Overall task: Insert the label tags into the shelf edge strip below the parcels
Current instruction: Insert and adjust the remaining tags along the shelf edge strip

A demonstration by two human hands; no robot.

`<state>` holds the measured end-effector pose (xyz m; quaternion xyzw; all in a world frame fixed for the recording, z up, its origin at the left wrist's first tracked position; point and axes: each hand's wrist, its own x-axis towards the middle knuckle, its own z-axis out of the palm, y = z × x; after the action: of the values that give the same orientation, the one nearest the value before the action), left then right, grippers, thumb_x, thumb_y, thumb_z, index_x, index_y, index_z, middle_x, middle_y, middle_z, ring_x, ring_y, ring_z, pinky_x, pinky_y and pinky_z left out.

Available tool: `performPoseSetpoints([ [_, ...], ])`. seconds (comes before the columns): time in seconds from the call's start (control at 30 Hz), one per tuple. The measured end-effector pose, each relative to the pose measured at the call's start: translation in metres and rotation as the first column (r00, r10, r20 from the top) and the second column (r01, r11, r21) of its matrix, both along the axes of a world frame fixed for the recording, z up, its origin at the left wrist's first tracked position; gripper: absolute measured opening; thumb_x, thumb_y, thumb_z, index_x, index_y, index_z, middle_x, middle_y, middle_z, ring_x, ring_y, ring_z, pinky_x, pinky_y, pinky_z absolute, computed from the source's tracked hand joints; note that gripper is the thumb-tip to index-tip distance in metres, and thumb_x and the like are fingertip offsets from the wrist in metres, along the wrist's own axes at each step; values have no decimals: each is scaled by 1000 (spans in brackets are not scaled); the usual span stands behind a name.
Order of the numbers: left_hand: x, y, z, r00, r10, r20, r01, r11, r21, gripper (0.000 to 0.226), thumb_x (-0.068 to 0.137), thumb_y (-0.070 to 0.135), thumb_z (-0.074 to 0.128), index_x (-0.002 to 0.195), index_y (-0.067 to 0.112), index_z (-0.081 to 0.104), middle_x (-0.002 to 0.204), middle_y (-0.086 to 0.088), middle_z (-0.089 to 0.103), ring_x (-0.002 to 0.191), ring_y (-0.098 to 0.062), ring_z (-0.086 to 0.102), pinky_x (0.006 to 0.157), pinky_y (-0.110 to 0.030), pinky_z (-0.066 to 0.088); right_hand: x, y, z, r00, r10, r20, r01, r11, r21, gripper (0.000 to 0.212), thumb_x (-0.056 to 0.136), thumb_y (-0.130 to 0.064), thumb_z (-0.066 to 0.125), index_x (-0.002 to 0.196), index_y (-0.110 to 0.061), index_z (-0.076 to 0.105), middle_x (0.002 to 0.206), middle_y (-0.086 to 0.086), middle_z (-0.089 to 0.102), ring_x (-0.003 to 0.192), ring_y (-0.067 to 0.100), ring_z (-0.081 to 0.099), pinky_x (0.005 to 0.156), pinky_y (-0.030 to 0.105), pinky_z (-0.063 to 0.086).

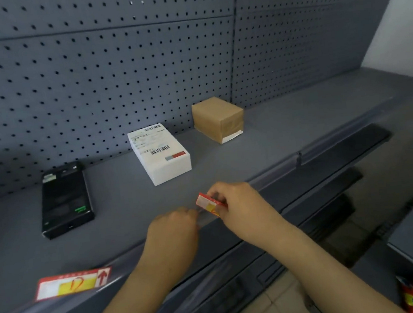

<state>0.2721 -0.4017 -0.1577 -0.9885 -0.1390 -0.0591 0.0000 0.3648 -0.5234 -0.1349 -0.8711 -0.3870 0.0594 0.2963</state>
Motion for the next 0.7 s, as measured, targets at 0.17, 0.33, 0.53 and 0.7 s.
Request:
performPoseSetpoints([
  [0.17,3,-5,-3,995,95,-33,-95,995,-19,24,91,18,45,111,24,58,107,-2,66,94,-27,65,72,-35,49,14,-2,-5,992,113,-49,-113,994,5,14,88,-12,60,95,-24,63,87,0,69,76,16,62,69,41,55],
  [0.33,8,-27,6,981,187,-50,-185,982,37,16,56,11,80,63,15,67,63,-7,69,59,-27,67,46,-26,48,36,-9,-3,980,195,-33,-192,978,82,16,84,-11,64,94,-23,64,85,-4,67,75,12,61,66,32,53],
  [0.53,10,-38,-3,953,303,7,-303,952,43,27,44,4,84,63,15,69,64,-6,69,54,-28,66,43,-27,50,53,-16,-1,957,285,-52,-273,947,172,18,85,-10,64,97,-24,63,71,-26,50,69,-12,53,55,5,42],
  [0.7,12,-37,-12,924,366,109,-359,930,-83,24,77,2,59,95,16,69,98,-6,67,90,-30,63,69,-36,51,57,-12,-3,942,329,-70,-306,923,232,22,86,-10,65,97,-28,61,76,-27,50,71,-9,54,54,3,42],
])
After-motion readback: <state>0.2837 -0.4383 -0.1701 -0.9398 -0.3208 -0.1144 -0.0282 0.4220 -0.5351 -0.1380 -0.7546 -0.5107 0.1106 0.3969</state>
